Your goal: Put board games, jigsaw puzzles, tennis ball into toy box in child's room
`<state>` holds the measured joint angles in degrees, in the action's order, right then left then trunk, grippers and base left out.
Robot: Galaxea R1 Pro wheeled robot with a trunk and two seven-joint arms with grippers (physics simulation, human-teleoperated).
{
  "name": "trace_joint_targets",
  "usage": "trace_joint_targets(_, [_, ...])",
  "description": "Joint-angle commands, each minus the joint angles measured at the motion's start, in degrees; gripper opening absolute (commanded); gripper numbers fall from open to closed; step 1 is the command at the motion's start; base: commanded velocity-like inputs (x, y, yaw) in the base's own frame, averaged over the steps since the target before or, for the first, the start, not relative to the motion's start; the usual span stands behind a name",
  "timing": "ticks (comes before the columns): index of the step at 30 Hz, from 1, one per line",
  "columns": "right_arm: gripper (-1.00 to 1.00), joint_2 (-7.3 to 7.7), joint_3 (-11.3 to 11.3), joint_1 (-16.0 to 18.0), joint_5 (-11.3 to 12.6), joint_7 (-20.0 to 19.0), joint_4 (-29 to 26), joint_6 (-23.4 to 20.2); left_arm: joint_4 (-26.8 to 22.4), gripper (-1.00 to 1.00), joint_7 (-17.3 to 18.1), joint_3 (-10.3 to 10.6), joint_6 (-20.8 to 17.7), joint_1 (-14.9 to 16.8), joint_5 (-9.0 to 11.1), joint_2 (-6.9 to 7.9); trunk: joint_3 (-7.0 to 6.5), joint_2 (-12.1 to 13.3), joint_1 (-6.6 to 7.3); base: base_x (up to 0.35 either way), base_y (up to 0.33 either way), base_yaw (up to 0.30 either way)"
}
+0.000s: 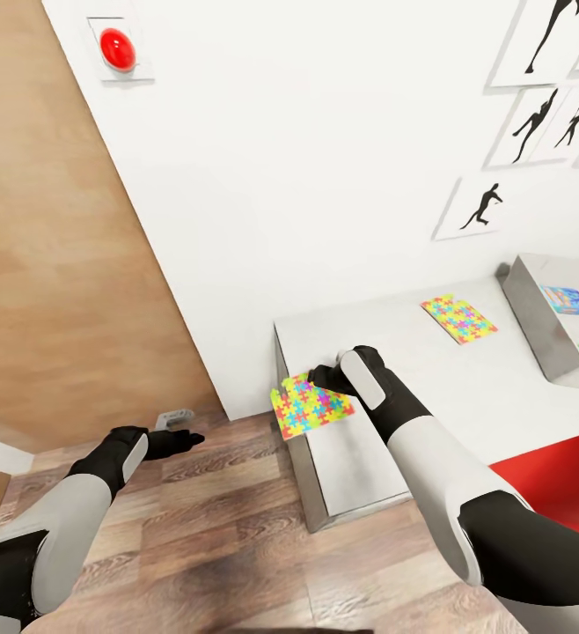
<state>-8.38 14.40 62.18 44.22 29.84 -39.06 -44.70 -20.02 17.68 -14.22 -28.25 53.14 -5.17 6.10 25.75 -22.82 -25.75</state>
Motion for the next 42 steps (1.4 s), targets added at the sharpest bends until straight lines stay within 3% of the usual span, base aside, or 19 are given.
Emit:
trace_joint_targets(1, [1.00,0.03,0.19,0.05,0.60,0.58,-0.05,-0.04,-0.08,1.00,0.42,-0.45,-0.32,0.03,-0.57,-0.04,0.09,-0.10,-0.03,-0.024,0.017,0.000])
trace_joint_targets(35, [1.00,0.03,0.19,0.05,0.60,0.57,-0.11,-0.08,-0.11,1.00,0.42,-0.45,-0.27,0.03,-0.57,-0.04,-2.28,-0.10,-0.03,-0.001,0.001,-0.112])
trace_joint_targets(42, [1.00,0.03,0.24,-0.16,0.68,0.63,-2.82,-0.30,-0.10,1.00,0.42,-0.45,-0.27,0.03,-0.59,0.02,-2.88,-0.10,-0.03,0.000,0.000,-0.133])
